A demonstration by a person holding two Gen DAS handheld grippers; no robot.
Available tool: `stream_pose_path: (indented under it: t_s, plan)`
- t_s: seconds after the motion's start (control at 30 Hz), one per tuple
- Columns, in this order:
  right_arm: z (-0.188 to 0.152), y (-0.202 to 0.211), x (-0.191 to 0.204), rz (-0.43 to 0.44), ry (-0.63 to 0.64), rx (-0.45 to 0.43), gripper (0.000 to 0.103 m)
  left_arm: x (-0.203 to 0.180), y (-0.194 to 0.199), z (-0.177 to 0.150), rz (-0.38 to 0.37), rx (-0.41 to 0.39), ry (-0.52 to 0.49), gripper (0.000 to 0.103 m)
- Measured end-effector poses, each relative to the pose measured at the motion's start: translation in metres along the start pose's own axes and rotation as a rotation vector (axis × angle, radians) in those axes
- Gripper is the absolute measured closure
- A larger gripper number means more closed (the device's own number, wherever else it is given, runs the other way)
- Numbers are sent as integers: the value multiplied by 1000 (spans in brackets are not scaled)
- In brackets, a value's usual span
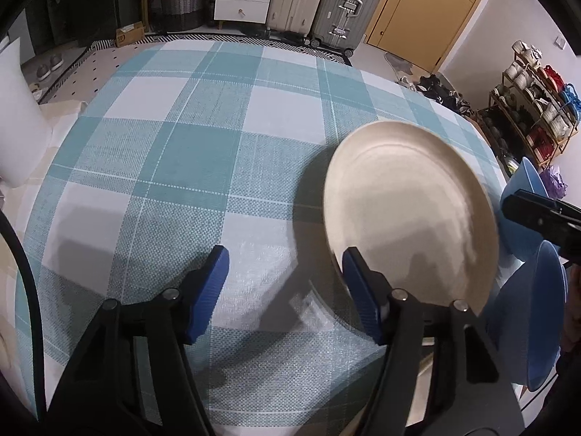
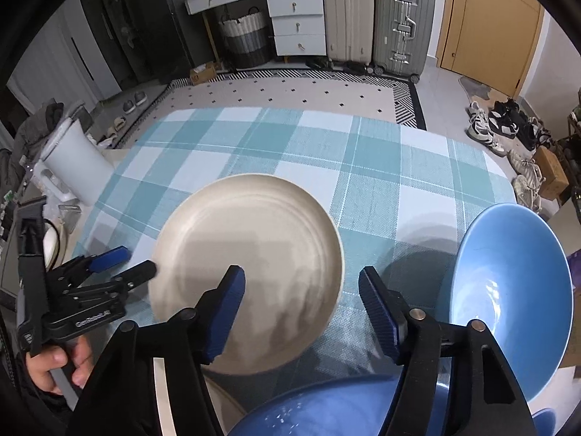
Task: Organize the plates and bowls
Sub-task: 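Close the left tool on the plate rim while the right tool closes beside it, then lift the cream plate with both tools and carry it toward the plate stack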
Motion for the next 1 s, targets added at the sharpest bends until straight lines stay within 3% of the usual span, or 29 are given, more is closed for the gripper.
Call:
stream_pose_path:
  t_s: [0.4, 0.47, 0.57, 0.73, 0.83, 1.0]
  plan:
    - [-2, -16, -3, -44, 1, 26, 58, -1, -7, -4, -16, 11, -12, 49]
    - [-2, -17, -4, -45, 0, 25, 68, -2, -6, -4, -16, 10, -16, 51]
    - [-3, -18, -4, -42, 4, 22, 75, -5, -6, -5, -51, 15, -20, 64]
    - [-4, -19, -6, -44, 2, 10, 77, -17, -4, -7, -72, 5, -64, 86]
    - [-5, -18, -6, -38, 0, 7, 79, -23, -3, -8, -74, 3, -83, 94]
    - [-5, -17, -4, -39, 5, -2, 79, -26, -1, -9, -69, 2, -90, 95]
Point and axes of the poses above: each gripper's, at about its wrist camera, not at the fingertips, and y roughly against the way its jaws point, x to its left, z to its top, the point moved 4 cm from there along -y, roughly the way its jaws point, and after that the axes turned 1 degree about y, right-handed, at the moved point
